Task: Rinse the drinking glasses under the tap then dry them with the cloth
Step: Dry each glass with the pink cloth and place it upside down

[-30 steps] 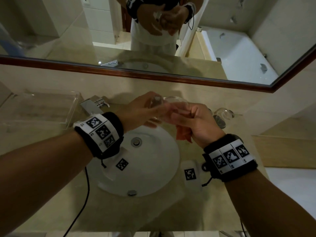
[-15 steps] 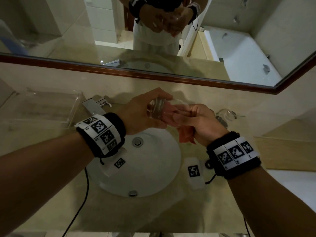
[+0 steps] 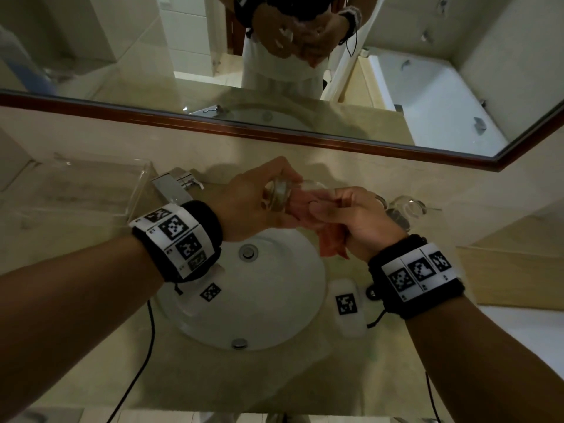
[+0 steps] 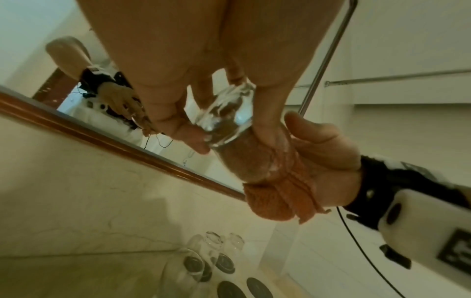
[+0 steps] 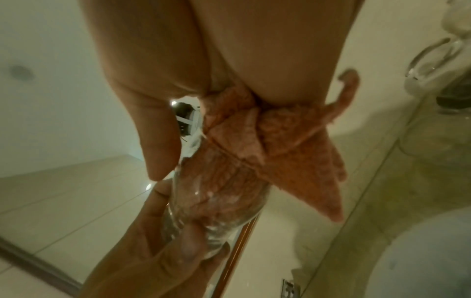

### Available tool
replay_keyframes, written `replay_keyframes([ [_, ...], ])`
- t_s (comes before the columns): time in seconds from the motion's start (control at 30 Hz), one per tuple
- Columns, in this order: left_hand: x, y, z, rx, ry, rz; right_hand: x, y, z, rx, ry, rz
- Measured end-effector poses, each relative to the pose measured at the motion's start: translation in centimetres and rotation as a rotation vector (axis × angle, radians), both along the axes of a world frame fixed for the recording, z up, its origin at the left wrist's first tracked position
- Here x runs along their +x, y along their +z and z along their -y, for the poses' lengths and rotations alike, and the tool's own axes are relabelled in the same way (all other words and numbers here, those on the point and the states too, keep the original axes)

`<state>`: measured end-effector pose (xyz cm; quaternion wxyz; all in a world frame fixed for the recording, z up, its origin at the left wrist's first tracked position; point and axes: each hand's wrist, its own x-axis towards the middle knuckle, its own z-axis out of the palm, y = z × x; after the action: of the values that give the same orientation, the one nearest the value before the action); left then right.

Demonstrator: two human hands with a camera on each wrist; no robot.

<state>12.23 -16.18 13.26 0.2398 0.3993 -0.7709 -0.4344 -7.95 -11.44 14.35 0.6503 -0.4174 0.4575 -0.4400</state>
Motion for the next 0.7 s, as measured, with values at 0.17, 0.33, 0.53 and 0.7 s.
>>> replay_keyframes([
  [0.17,-0.2,0.4,-0.1,0.044,0.034,-0.107,0.2,-0.1,-0.2,0.005,-0.032,0.025],
  [0.33,-0.2,1.7,-0.6,0.627,0.138,-0.21,0.5,0.5,-0.6,-0.205,0.009,-0.225],
  [0.53,-0.3,1.5,-0.6,0.402,0.159,-0.24,0.5,0.7,-0.6,-0.272,0.056,-0.296],
  [0.7,0.5,0.6,-0.4,-0.283,-0.024,0.023,-0.3,0.0,-0.5,-0.076,0.078,0.046],
])
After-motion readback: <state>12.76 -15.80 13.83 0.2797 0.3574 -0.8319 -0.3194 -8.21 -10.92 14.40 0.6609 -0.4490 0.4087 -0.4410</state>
